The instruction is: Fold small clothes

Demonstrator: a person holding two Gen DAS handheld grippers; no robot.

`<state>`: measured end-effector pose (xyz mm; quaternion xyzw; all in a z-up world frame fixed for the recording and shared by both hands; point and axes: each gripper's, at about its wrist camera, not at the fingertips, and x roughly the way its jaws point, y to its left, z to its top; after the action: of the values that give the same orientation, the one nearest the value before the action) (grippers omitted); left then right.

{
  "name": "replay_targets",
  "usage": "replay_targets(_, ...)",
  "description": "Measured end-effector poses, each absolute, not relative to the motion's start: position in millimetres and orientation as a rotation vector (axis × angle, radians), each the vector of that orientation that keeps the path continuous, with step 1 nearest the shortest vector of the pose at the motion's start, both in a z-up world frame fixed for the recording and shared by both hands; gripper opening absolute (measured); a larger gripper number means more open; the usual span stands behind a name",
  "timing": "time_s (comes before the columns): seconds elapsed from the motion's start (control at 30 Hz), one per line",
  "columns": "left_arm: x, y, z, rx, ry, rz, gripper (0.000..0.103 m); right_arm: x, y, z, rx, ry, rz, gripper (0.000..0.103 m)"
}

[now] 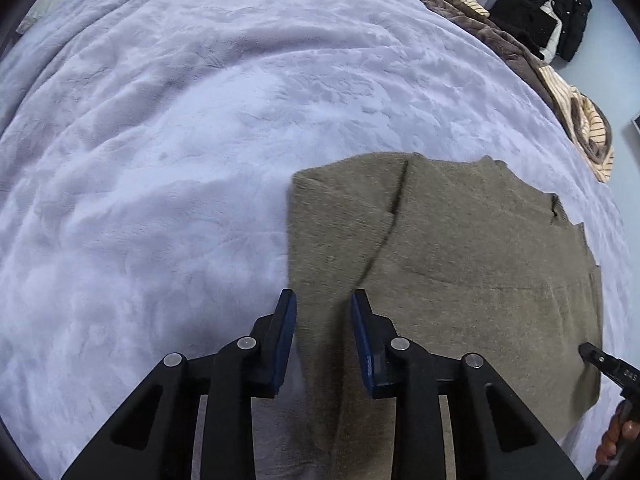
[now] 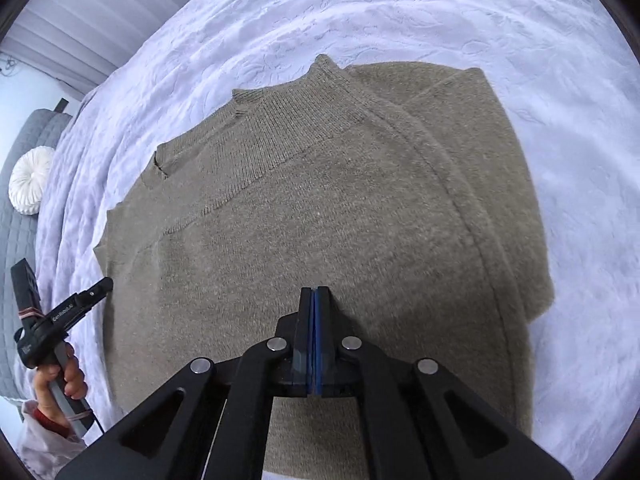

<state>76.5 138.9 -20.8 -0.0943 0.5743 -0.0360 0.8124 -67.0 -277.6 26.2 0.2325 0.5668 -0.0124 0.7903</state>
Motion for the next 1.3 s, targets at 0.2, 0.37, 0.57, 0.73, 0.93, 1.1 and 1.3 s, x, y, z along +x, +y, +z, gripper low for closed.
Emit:
replay_targets(0.2, 63, 154, -19, -0.180, 1.255, -0.018, 0.032, -80, -270, 35, 0.490, 1.216, -0.021, 0.000)
replay_targets(0.37, 44, 145, -13, -0.154, 1.291, -0.033, 0.032, -87, -259, 38, 0.514, 1.223, -0.001, 0.000)
replay_targets(0.57, 23, 136, -5, -0.101, 1.279, -0.004, 0.076, -88, -237, 38, 0.511, 1.250, 0.050, 0.003)
replay_targets(0.73, 16, 138, -5, -0.116, 1.296, 0.007, 0.103, -93, -222, 33, 0.517, 1.279, 0.079, 0.003)
replay_targets(0.93, 9, 137, -8, -0.107, 1.317, 0.006, 0.103, -100, -206, 26, 0.535, 1.312, 0.102, 0.004)
replay_targets(1.1, 5, 141, -12, -0.128, 1.331, -0.007, 0.103, -105, -193, 22, 0.549, 1.335, 0.128, 0.012)
replay_targets(1.3, -4, 148, -24, -0.161, 1.392, -0.026, 0.103, -112, -176, 20, 0.592, 1.327, 0.190, 0.050)
